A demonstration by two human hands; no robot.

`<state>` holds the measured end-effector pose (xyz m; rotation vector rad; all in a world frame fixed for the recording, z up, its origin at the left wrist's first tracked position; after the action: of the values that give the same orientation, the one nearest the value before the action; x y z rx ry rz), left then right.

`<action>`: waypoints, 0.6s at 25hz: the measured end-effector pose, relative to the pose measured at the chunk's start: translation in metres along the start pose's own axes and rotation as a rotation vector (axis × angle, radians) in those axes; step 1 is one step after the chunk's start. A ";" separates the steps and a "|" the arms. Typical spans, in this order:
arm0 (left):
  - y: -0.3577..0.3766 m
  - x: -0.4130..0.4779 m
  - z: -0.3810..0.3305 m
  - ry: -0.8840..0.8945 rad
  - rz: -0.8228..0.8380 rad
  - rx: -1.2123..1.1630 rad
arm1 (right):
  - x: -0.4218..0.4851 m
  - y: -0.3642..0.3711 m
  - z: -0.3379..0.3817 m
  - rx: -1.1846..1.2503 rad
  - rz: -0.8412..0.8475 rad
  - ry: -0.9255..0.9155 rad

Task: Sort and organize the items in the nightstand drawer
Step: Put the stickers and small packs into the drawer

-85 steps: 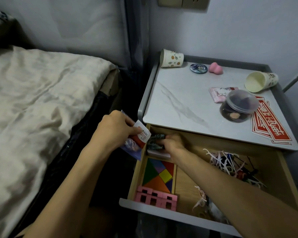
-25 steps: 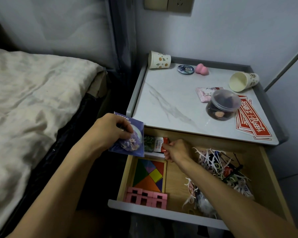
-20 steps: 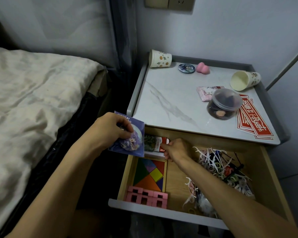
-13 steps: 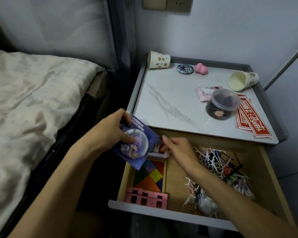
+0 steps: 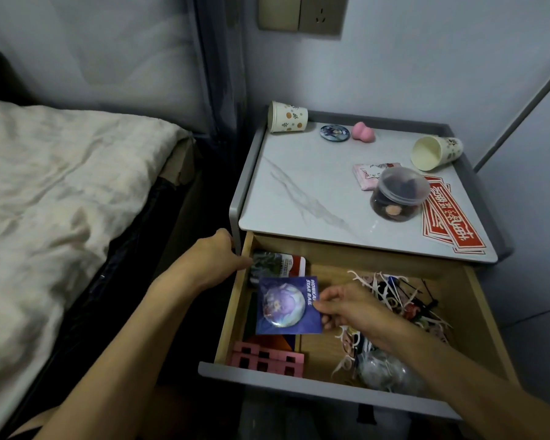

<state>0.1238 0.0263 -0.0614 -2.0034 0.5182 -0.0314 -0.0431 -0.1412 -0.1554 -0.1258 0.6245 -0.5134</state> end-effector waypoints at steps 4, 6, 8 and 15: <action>0.030 -0.007 -0.004 -0.018 0.121 0.039 | 0.005 0.017 -0.026 0.007 0.011 0.106; 0.036 -0.008 -0.003 0.000 0.130 0.052 | 0.009 0.027 -0.028 -0.016 0.026 0.129; 0.036 -0.007 -0.003 0.028 0.118 0.079 | 0.014 0.033 -0.029 -0.028 0.021 0.140; 0.037 -0.006 -0.007 0.068 0.074 0.141 | 0.020 0.043 -0.026 -0.322 0.012 -0.006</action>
<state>0.1038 0.0085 -0.0890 -1.8497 0.6168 -0.0881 -0.0260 -0.1127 -0.1984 -0.4274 0.6989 -0.3974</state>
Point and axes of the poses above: each hand's wrist, its own x-axis towards the middle knuckle, its own y-axis out of the palm, z = x × y, the point moved 8 cm from there along x, towards the middle knuckle, and after that the axes turned 14 degrees about -z, right-handed, at the moved point
